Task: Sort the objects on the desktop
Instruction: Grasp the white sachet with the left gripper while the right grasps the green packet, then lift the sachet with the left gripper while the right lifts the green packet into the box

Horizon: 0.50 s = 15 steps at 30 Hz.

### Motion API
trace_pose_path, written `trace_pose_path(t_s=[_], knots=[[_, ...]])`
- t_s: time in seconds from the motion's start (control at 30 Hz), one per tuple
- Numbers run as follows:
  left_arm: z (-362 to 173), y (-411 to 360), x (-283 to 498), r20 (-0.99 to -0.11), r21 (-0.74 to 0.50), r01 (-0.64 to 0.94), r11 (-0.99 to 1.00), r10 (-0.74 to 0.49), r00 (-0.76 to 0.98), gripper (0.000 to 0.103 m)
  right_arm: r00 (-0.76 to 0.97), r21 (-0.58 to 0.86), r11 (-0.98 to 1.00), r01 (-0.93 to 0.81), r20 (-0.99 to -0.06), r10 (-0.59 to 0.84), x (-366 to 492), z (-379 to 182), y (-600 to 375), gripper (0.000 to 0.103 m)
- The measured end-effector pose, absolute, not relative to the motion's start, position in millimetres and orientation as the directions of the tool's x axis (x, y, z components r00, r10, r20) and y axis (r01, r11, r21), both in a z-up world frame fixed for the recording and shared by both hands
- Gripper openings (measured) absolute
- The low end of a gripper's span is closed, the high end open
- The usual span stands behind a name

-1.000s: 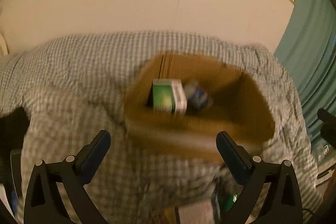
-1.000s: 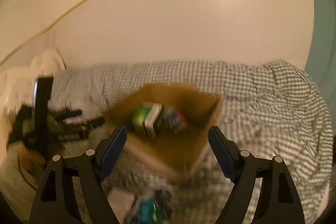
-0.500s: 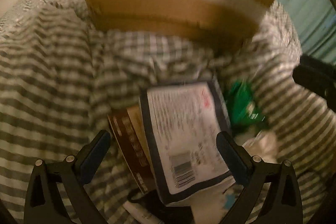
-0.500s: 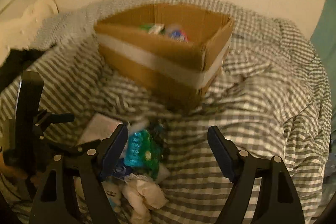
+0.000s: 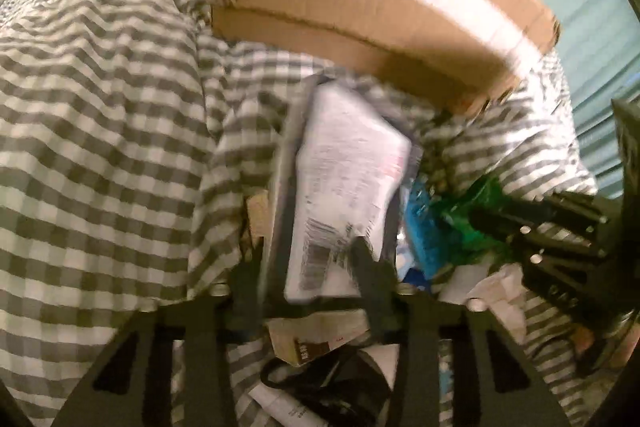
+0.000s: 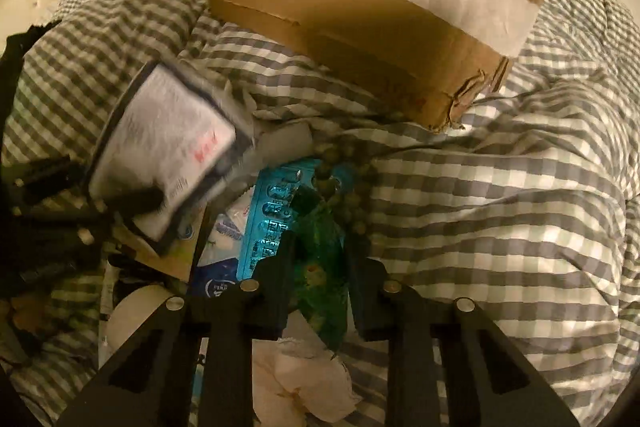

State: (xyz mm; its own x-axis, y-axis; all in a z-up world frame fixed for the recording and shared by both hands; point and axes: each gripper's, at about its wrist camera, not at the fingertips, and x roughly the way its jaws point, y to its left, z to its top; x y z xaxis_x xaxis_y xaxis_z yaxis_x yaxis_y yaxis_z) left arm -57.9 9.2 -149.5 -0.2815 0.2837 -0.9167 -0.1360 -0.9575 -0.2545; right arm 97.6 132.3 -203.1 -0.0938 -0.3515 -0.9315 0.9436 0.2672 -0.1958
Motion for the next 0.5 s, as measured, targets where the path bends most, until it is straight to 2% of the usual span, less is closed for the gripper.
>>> trace_pose_path(t_s=[0.03,0.5], knots=[[-143.7,7.5,-57.6,-0.909,-0.259,-0.146,-0.955,0.292,-0.296,0.013,-0.098,-0.205,0.268,0.941,-0.927,-0.363,98.9,-200.3,134.6,0.021],[-92.3,-15.3,-55.6,-0.852,-0.251,-0.190,-0.949,0.310,-0.422,0.010,-0.018,-0.155,0.214,0.964,-0.846,-0.532,97.7,-136.8,163.0,0.019]])
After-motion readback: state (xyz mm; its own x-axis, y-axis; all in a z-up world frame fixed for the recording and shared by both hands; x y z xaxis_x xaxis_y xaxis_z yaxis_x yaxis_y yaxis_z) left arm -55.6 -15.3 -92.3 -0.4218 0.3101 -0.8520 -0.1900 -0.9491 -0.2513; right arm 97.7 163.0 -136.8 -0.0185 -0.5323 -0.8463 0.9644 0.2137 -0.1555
